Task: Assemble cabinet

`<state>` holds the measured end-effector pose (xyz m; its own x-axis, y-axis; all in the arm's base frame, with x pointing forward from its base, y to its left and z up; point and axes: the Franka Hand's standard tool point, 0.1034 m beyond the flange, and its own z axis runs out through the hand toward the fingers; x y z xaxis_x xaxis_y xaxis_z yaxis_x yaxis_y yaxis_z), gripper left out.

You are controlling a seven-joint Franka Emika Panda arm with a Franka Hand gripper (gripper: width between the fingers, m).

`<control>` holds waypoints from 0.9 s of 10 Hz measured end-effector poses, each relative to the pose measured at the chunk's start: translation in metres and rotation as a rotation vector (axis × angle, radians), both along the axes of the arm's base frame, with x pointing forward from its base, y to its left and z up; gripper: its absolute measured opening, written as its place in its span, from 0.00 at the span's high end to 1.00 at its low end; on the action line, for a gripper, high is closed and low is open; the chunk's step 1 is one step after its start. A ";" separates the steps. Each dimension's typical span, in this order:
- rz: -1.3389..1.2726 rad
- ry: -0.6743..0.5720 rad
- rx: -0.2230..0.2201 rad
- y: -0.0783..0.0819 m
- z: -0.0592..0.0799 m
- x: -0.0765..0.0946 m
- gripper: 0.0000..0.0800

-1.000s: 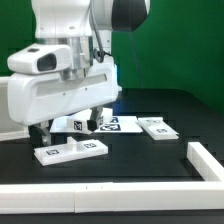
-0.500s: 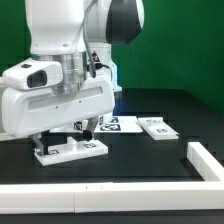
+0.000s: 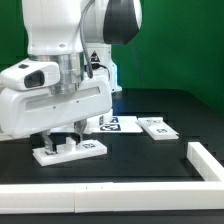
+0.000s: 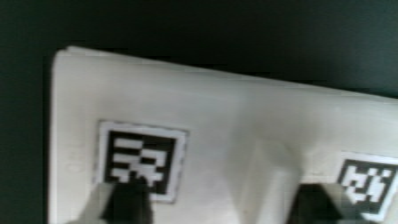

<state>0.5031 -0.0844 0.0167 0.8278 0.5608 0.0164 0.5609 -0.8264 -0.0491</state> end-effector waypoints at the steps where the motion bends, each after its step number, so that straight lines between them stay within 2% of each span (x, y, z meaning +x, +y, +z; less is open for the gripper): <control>1: 0.000 0.000 0.000 0.000 0.000 0.000 0.73; 2: 0.001 0.000 0.000 0.000 0.000 0.000 0.73; 3: 0.037 -0.002 -0.001 -0.003 0.000 0.001 0.92; 5: 0.258 0.002 0.008 -0.025 0.002 0.014 0.92; 6: 0.332 -0.001 0.006 -0.031 0.002 0.029 0.92; 8: 0.434 -0.010 -0.003 -0.029 0.002 0.042 0.92; 9: 0.441 -0.010 -0.001 -0.027 0.001 0.042 0.92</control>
Offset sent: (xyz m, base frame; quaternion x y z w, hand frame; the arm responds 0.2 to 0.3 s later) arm 0.0220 -0.0296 0.0040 0.0198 0.0294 -0.2473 0.9683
